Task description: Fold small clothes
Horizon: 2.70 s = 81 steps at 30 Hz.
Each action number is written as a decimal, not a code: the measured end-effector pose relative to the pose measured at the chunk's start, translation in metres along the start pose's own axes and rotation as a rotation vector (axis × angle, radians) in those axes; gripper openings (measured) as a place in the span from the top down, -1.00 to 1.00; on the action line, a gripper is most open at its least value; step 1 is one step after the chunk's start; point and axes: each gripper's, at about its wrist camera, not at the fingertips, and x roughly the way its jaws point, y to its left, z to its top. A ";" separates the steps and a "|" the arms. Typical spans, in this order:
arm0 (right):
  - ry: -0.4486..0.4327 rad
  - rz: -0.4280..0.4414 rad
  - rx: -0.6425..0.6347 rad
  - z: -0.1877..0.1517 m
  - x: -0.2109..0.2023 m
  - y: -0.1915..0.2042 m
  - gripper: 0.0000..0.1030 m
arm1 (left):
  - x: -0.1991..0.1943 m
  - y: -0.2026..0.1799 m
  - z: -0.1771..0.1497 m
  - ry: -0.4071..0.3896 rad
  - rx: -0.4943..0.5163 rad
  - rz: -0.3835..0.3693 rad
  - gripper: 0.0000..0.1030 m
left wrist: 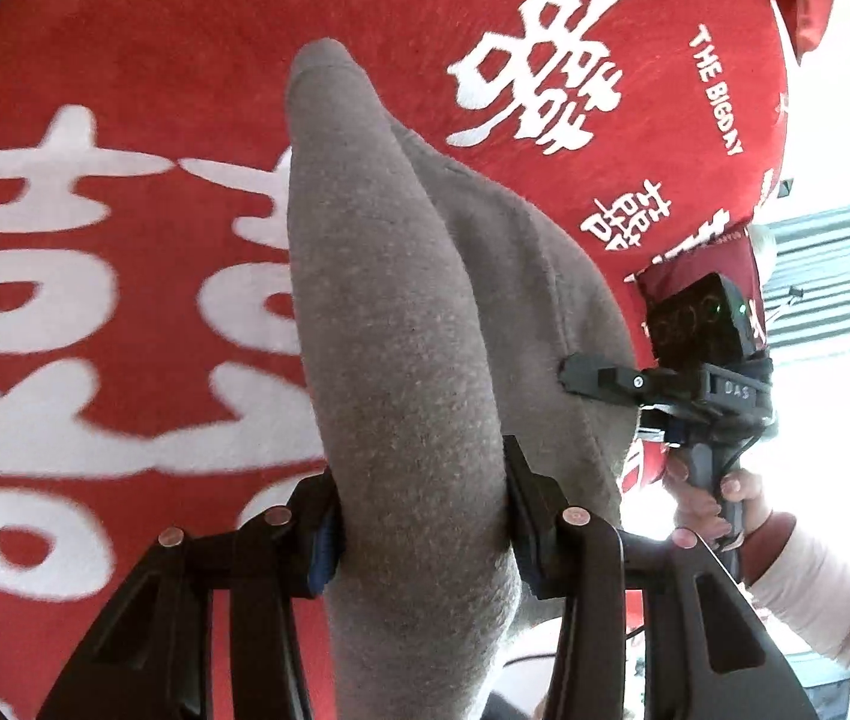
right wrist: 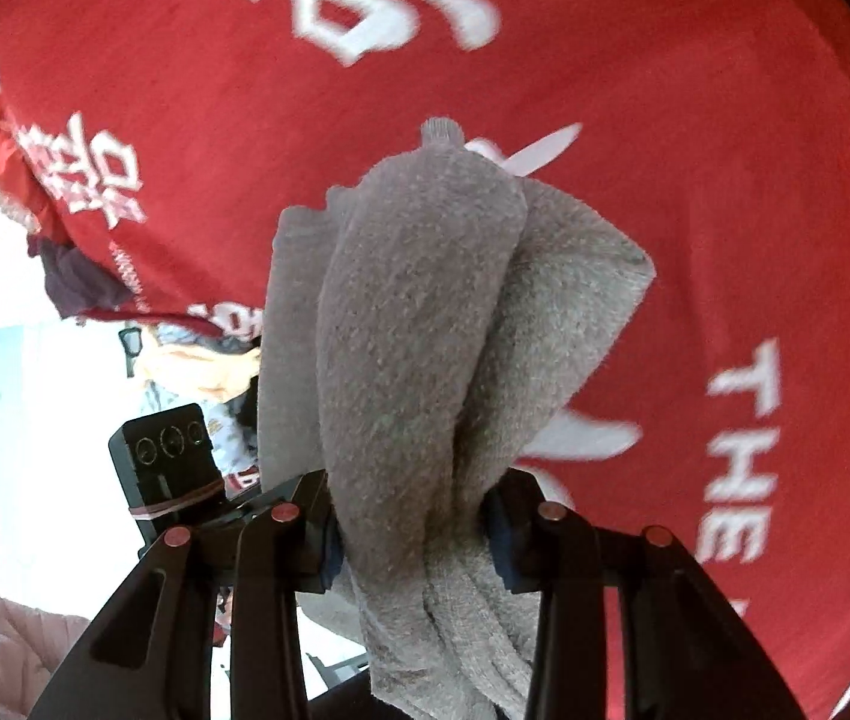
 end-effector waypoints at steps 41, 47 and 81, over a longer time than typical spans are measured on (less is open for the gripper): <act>-0.054 -0.488 -0.021 -0.111 0.046 0.072 -0.54 | -0.092 0.046 -0.080 0.056 0.041 0.550 -0.98; -0.092 -0.520 -0.038 -0.141 0.044 0.104 -0.70 | -0.108 0.020 -0.095 0.055 0.084 0.655 -0.99; -0.081 -0.871 -0.155 -0.162 0.050 0.198 -0.99 | -0.148 -0.014 -0.096 0.043 -0.005 0.725 -0.99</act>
